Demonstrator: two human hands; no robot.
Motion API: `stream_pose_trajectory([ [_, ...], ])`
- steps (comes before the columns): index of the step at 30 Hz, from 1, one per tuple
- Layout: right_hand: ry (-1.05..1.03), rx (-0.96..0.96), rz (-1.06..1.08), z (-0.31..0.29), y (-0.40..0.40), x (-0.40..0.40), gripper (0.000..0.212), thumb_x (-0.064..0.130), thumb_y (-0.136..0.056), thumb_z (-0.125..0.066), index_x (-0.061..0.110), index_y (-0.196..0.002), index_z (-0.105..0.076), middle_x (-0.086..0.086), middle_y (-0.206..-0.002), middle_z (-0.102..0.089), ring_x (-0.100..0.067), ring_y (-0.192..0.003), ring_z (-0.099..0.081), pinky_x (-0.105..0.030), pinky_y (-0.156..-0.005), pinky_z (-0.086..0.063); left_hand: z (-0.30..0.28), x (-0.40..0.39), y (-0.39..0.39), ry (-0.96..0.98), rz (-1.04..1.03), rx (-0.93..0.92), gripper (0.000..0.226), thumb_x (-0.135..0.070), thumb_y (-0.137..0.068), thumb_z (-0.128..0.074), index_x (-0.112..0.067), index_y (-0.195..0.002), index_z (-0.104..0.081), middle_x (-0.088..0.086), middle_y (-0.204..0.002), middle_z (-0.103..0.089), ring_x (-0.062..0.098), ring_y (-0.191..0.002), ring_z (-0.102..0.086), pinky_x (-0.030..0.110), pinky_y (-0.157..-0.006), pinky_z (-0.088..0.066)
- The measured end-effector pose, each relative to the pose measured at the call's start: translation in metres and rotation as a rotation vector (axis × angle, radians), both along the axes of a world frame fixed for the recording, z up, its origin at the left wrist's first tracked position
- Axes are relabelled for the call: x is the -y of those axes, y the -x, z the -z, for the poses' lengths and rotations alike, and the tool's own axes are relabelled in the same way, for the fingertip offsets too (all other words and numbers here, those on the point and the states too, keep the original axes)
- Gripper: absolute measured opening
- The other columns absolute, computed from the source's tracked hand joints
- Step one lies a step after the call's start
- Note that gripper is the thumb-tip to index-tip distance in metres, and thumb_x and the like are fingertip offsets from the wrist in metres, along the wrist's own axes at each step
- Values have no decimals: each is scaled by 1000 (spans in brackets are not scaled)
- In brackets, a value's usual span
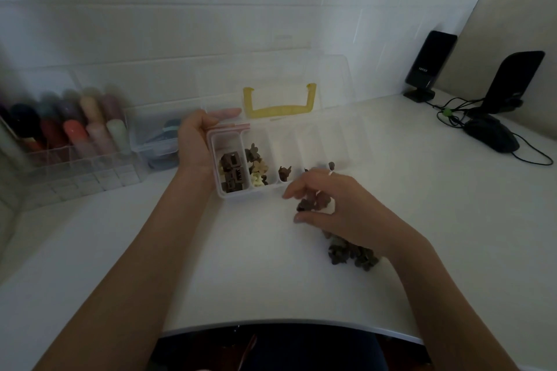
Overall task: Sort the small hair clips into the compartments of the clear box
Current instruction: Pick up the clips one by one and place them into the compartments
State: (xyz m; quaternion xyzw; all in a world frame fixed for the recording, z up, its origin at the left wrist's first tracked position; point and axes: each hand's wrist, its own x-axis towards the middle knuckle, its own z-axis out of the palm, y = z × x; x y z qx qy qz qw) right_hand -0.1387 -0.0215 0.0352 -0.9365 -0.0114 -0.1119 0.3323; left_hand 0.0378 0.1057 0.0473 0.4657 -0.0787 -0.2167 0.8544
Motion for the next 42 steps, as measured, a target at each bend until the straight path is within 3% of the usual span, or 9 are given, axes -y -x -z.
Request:
stream_pose_trajectory([
  [5,-193,259,85,-3,-1,0,33,0,-77,-72,19,-101,-59,1,-95,-62,-15,-87,-62,-28,-81,-52,1,-2,-4,-16,27,32,33,-21,-54,-44,-11,-58,-75,5,-60,-69,19,-58,-63,29,-68,-52],
  [9,-236,397,201,-4,-1,-1,43,-6,-75,-70,23,-103,-55,10,-95,-63,-12,-91,-63,-31,-85,-53,2,-2,-5,0,47,48,33,-20,-54,-44,-8,-61,-75,6,-65,-71,20,-60,-65,29,-68,-53],
  [13,-182,442,252,-5,-2,-2,39,-1,-77,-70,22,-105,-57,14,-100,-65,-9,-97,-63,-28,-85,-50,2,-3,-4,-8,79,60,35,-20,-55,-44,-7,-65,-75,7,-67,-72,20,-61,-65,28,-68,-53],
  [18,-360,424,214,-4,-3,-3,52,-9,-80,-64,22,-120,-49,4,-104,-65,-14,-96,-65,-27,-82,-54,2,-3,-3,-25,94,97,41,-21,-56,-44,-2,-80,-72,10,-72,-73,24,-67,-64,27,-66,-54],
  [23,-367,485,219,-2,-4,-3,54,-9,-80,-65,21,-121,-46,0,-97,-61,-17,-96,-65,-29,-86,-54,3,-4,-2,-27,108,143,39,-22,-57,-44,-6,-75,-75,10,-67,-71,24,-65,-63,31,-70,-52],
  [28,-277,516,249,-4,-3,-4,43,-5,-81,-64,20,-114,-52,5,-96,-66,-12,-96,-65,-24,-86,-52,3,-4,-2,-34,115,149,46,-22,-58,-43,-1,-90,-69,9,-69,-70,24,-66,-62,33,-72,-51],
  [34,32,572,295,4,-9,-9,24,3,-81,-67,22,-93,-61,12,-100,-66,-4,-101,-54,-15,-86,-40,0,2,8,-2,138,144,45,-19,-58,-42,2,-91,-65,8,-71,-71,22,-64,-67,28,-66,-55],
  [37,165,626,227,8,-18,-13,11,2,-81,-67,11,-85,-65,4,-97,-68,-13,-97,-56,-22,-88,-42,-1,7,20,2,158,144,44,-18,-58,-40,2,-88,-66,11,-63,-70,21,-59,-67,22,-57,-54],
  [42,418,655,250,16,-35,-13,7,17,-83,-68,19,-89,-72,8,-100,-70,-20,-94,-58,-36,-79,-42,0,9,21,-7,192,120,45,-20,-58,-41,-2,-89,-67,16,-63,-69,23,-58,-65,23,-55,-51],
])
